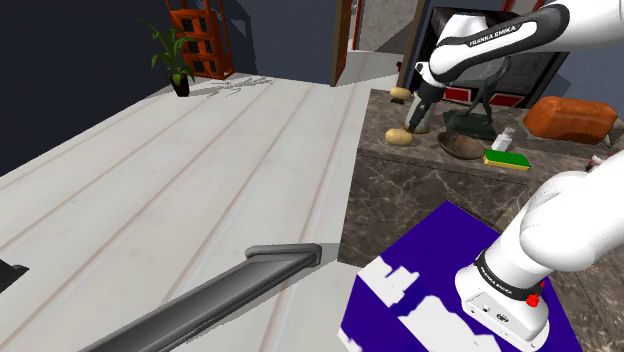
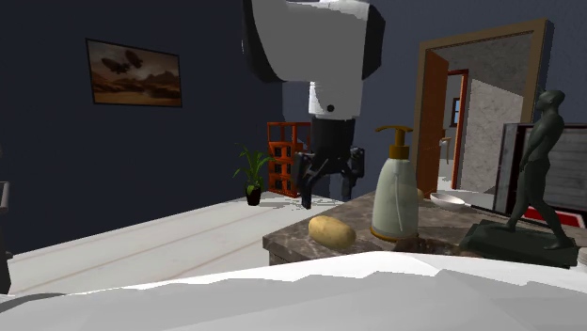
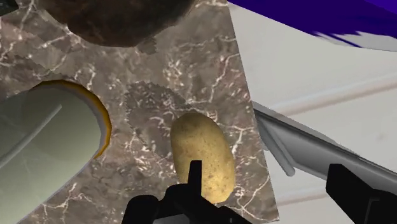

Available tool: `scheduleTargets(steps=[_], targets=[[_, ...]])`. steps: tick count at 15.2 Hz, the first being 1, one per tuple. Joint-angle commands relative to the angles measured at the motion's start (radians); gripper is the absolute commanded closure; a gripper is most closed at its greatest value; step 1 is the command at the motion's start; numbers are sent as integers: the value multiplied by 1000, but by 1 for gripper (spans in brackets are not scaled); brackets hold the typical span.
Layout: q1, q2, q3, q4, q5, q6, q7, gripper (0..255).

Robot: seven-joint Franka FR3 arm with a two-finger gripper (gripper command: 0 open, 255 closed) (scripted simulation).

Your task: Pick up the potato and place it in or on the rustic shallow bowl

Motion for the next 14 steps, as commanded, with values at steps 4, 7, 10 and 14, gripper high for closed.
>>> scheduleTargets(steps=[4, 7, 10, 14], targets=[[43, 214, -77, 77, 108, 121, -234, 0], [44, 266, -82, 84, 148, 158, -280, 0], [46, 303, -81, 76, 182, 197, -304, 0], [45, 336, -79, 71, 214, 229, -327, 0]])
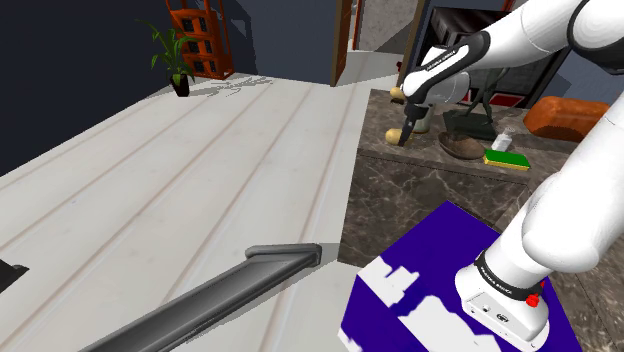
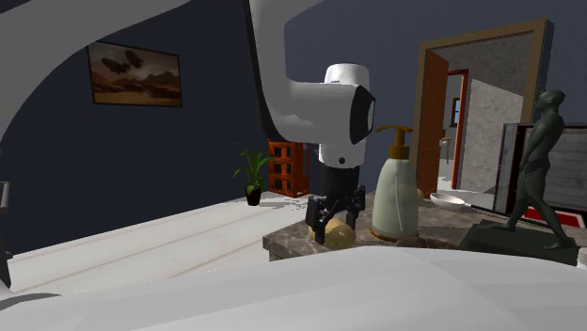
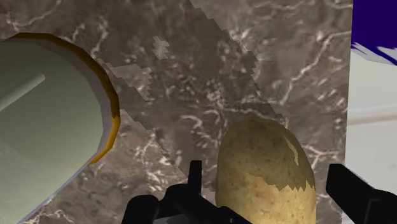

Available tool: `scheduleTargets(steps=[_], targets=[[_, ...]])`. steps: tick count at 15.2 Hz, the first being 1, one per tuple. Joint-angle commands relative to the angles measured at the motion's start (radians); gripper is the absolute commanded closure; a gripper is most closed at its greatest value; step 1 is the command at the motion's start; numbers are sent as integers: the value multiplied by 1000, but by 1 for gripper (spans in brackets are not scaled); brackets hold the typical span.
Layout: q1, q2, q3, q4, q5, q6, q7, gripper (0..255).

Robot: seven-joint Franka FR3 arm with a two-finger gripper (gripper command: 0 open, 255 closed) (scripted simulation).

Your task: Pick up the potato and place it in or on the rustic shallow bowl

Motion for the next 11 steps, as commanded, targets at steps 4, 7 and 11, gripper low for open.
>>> scheduleTargets(steps=[4, 7, 11], targets=[[0, 4, 0, -1, 4, 5, -3, 0], [0, 4, 0, -1, 4, 4, -3, 255], [0, 4, 0, -1, 4, 4, -3, 255]])
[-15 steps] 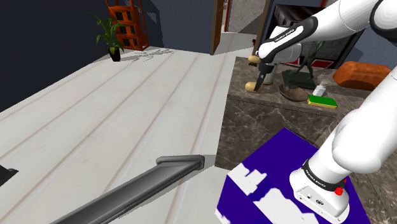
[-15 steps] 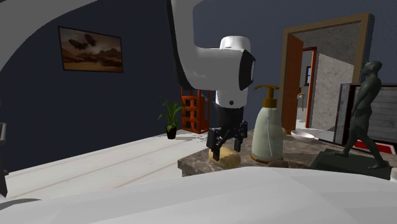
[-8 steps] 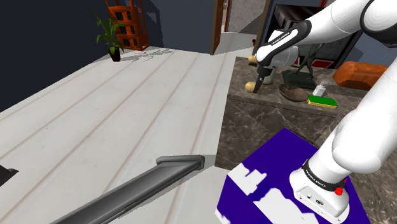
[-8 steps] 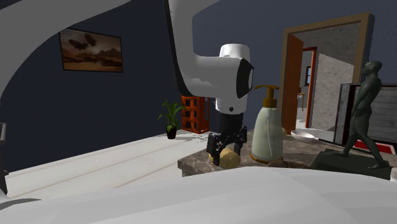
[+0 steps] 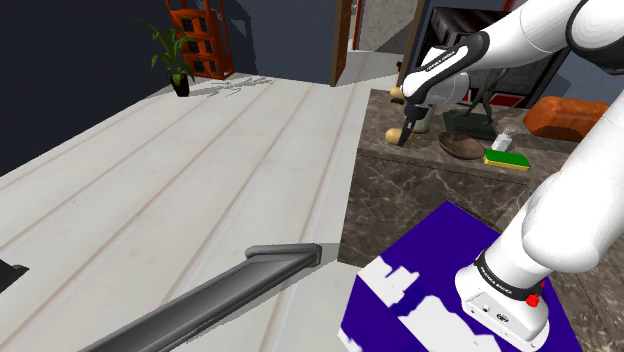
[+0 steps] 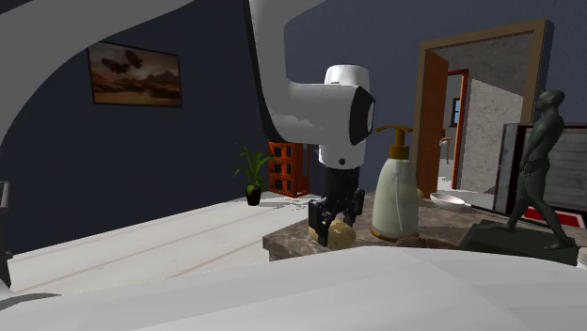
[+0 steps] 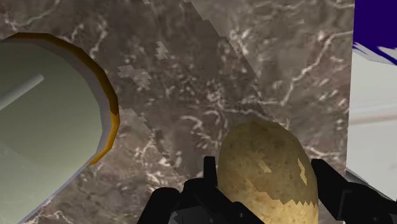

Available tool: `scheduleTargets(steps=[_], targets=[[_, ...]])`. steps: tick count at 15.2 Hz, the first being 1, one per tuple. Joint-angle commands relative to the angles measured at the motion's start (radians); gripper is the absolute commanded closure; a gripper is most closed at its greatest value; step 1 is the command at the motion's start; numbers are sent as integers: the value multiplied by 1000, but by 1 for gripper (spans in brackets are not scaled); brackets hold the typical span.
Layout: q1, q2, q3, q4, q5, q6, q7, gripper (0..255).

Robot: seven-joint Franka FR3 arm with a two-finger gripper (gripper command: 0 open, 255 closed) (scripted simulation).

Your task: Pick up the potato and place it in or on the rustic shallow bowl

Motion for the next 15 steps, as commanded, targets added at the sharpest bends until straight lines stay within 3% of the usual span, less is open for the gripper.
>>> scheduleTargets(steps=[1, 5, 15], targets=[[0, 0, 0, 0, 0, 0, 0, 255], [0, 0, 0, 0, 0, 0, 0, 255], [0, -103, 0, 48, -94, -132, 72, 255]])
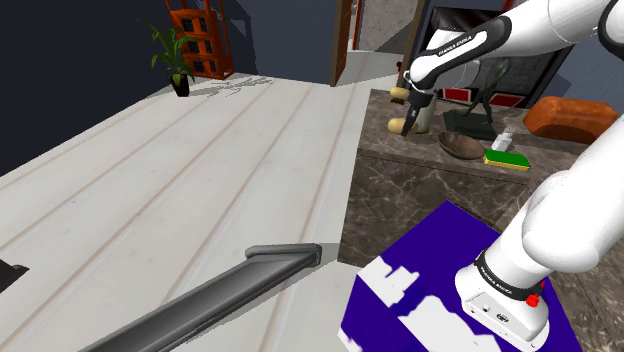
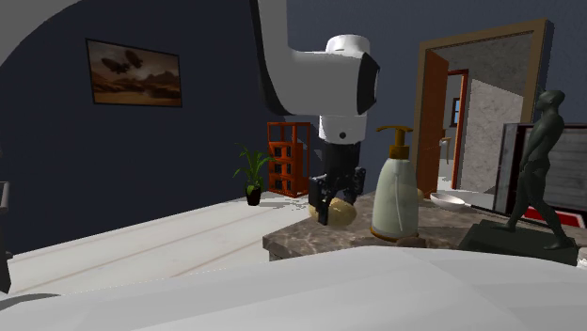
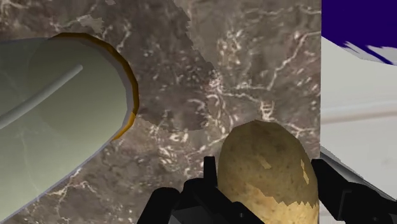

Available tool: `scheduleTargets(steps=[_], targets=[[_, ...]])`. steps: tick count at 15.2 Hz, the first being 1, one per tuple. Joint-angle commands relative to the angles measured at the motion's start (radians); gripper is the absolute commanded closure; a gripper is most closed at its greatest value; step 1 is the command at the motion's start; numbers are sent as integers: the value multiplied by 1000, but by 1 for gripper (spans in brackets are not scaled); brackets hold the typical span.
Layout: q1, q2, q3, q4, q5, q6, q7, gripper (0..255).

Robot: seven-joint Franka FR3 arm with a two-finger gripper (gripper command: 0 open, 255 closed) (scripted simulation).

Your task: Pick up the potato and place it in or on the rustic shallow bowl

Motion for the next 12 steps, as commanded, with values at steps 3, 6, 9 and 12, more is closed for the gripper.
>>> scheduleTargets(steps=[3, 6, 9, 12], targets=[[-2, -34, 4, 27, -26, -56, 20, 255], [-3, -57, 8, 48, -43, -97, 34, 255], [-4, -78, 12, 71, -56, -138, 45, 255], [-5, -97, 17, 95, -67, -179, 55, 255]])
